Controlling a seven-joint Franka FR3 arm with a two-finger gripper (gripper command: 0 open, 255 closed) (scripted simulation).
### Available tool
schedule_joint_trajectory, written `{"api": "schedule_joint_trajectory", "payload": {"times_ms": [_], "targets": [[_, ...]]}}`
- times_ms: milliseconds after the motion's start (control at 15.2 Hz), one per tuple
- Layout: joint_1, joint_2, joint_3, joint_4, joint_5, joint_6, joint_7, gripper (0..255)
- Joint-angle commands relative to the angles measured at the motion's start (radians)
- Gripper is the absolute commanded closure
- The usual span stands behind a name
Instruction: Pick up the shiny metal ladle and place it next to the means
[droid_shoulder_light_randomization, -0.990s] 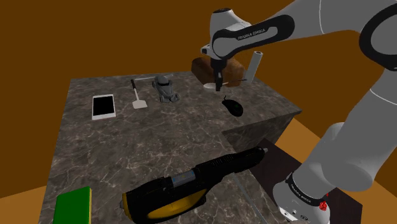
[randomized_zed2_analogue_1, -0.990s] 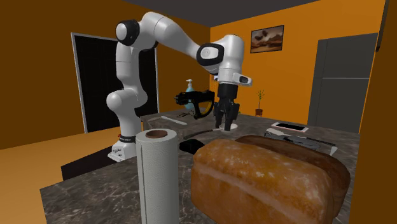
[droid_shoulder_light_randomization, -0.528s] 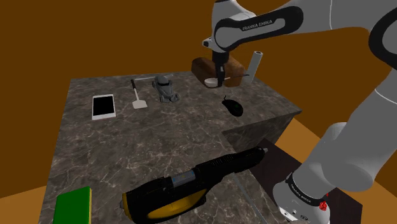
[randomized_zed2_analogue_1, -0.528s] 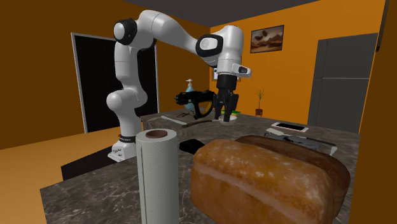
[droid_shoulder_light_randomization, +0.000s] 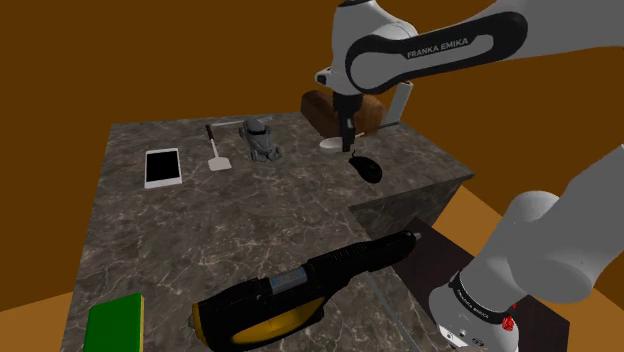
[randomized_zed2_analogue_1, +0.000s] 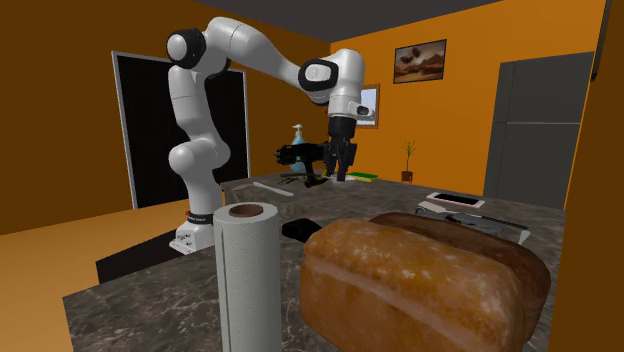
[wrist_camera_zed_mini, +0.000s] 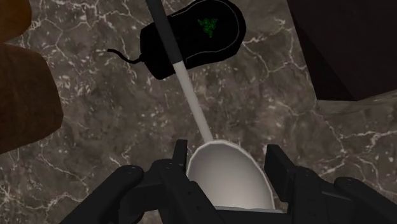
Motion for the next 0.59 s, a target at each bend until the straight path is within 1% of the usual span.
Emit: {"api": "schedule_joint_trajectory", "payload": {"times_ms": [0, 528], "targets": [[0.020, -0.043, 0.027, -0.041, 0.006, -0.012, 0.045, 255], [0.106, -0.176, 0.143, -0.164, 0.064, -0.054, 0.214, 255]]}}
